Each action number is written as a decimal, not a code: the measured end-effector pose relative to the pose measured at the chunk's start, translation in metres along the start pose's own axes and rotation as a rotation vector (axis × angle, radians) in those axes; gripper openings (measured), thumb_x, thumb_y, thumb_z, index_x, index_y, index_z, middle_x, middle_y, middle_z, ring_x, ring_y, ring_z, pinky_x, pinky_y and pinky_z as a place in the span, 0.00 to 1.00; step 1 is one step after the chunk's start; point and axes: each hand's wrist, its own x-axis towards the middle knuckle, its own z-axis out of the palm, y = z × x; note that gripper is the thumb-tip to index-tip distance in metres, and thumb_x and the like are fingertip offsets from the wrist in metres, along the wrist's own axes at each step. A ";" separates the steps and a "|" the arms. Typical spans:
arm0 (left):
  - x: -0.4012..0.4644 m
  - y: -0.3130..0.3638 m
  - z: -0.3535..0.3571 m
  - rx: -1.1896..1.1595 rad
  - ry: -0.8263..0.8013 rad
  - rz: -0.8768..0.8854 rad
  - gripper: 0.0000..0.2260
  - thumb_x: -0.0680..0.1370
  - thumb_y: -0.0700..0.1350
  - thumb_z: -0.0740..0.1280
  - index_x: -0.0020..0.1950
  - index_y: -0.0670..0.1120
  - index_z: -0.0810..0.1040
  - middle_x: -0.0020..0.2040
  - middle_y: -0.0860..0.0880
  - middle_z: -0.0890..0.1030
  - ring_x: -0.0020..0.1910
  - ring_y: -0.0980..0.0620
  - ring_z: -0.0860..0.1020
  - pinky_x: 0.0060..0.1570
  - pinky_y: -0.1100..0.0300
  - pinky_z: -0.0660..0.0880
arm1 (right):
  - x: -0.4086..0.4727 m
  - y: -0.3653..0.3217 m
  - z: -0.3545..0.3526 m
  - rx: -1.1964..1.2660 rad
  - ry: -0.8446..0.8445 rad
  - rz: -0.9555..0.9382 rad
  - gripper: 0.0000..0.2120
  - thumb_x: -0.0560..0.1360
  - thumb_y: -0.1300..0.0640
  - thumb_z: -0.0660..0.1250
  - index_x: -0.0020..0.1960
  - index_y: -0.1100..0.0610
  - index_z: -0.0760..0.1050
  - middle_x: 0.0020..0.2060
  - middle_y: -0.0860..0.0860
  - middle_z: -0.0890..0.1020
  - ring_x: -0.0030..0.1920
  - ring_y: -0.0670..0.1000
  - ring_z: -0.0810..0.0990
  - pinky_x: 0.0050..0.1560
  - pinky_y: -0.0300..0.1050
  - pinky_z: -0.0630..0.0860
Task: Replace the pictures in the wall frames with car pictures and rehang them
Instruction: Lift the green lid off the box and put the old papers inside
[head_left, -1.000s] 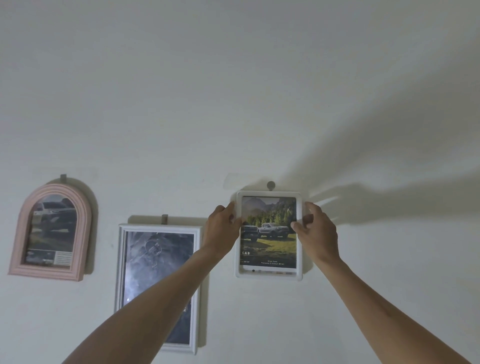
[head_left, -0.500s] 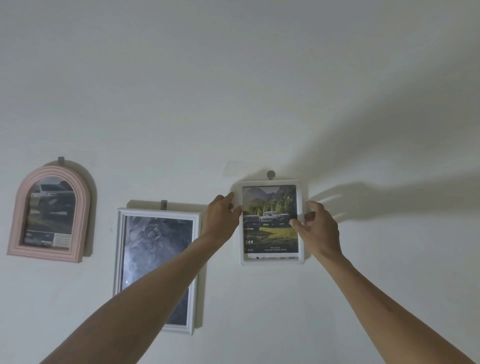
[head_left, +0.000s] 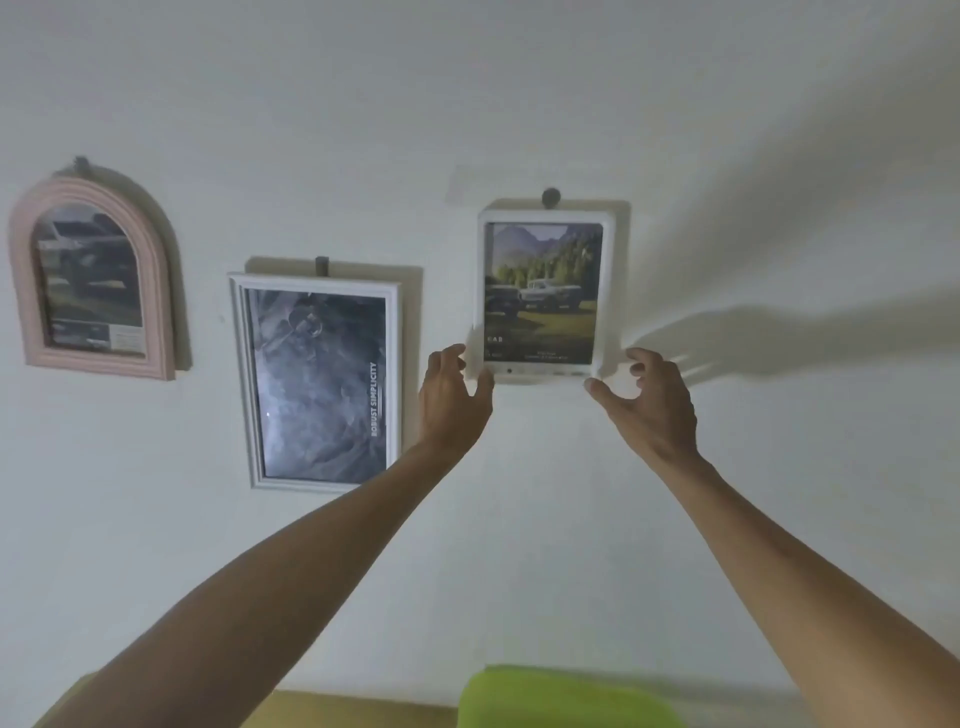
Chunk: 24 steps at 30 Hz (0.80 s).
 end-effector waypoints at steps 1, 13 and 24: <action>-0.016 -0.008 0.004 0.012 -0.021 -0.022 0.20 0.79 0.49 0.67 0.67 0.42 0.71 0.58 0.45 0.76 0.53 0.47 0.77 0.55 0.51 0.75 | -0.012 0.009 0.003 -0.007 -0.022 0.022 0.30 0.70 0.38 0.72 0.68 0.47 0.69 0.61 0.48 0.74 0.60 0.50 0.76 0.58 0.51 0.72; -0.231 -0.113 0.046 0.297 -0.593 -0.409 0.20 0.81 0.52 0.62 0.70 0.44 0.68 0.65 0.45 0.72 0.62 0.45 0.75 0.57 0.51 0.72 | -0.191 0.158 0.041 -0.233 -0.483 0.450 0.33 0.71 0.38 0.70 0.71 0.51 0.67 0.66 0.55 0.72 0.65 0.57 0.74 0.62 0.55 0.72; -0.344 -0.155 0.061 0.650 -1.019 -0.843 0.26 0.78 0.56 0.66 0.68 0.39 0.68 0.68 0.40 0.69 0.65 0.40 0.72 0.58 0.51 0.72 | -0.282 0.275 0.028 -0.515 -0.864 0.773 0.40 0.72 0.36 0.69 0.74 0.58 0.62 0.68 0.59 0.67 0.66 0.61 0.72 0.59 0.55 0.75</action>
